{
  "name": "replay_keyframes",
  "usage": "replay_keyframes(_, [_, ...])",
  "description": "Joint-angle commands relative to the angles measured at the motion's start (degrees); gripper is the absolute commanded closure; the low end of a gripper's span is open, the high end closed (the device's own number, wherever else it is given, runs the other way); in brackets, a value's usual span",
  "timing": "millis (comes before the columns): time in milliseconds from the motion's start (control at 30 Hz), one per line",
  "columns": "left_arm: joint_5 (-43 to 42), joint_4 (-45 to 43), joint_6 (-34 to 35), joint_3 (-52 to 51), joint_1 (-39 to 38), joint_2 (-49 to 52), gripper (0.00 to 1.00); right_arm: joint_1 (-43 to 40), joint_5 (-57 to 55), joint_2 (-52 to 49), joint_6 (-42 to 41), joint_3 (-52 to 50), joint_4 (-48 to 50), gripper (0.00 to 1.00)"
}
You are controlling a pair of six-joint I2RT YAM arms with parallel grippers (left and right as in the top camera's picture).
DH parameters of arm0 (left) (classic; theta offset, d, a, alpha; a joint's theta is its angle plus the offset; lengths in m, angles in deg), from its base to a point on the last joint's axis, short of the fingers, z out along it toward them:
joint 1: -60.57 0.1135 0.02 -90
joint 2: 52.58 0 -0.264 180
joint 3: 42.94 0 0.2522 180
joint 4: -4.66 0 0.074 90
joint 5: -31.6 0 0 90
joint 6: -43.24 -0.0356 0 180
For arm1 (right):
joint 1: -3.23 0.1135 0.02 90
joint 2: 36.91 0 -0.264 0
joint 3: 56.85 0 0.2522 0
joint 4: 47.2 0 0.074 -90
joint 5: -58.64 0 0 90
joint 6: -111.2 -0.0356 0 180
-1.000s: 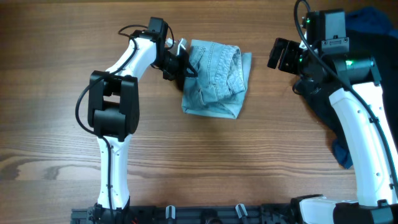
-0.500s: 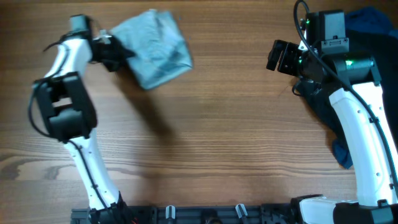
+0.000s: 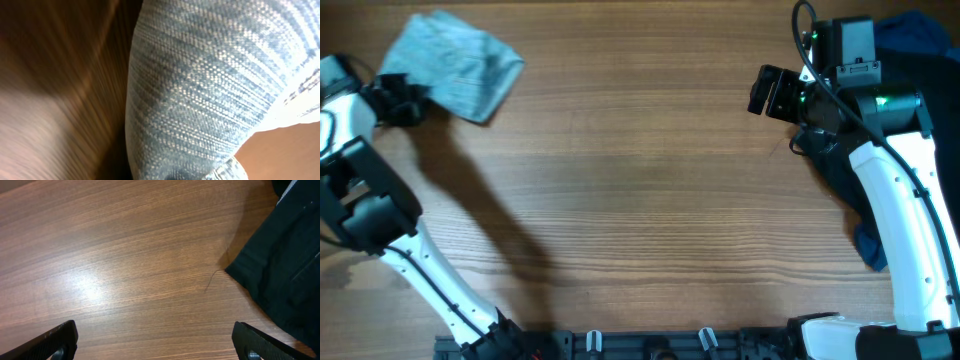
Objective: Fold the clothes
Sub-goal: 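Lift the bundle and carry it to the upper-left table corner, then lower the bundle at the upper-left corner and release it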
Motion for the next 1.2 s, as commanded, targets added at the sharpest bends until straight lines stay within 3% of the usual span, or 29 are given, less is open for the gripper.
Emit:
replay_keyframes(0, [2.25,-6.45,12.59,0.26,4.33,0.04,0.96,0.02,0.74,-0.04,0.57,0.59,-0.35,0.00])
replay_keyframes(267, [4.24,-20.68,14.21,0.26,5.07,0.04,0.95,0.02,0.74,-0.04,0.50,0.59,-0.15,0.00])
replay_keyframes(533, [7.50,-20.90,14.19,0.26,0.81,0.09,0.87,0.02,0.74,-0.07,0.48,0.59,0.33,0.00])
replay_keyframes(1167, [17.53,-20.85,15.41,0.26,-6.05,0.09,0.82,0.02,0.74,-0.07,0.55,0.59,-0.68,0.00])
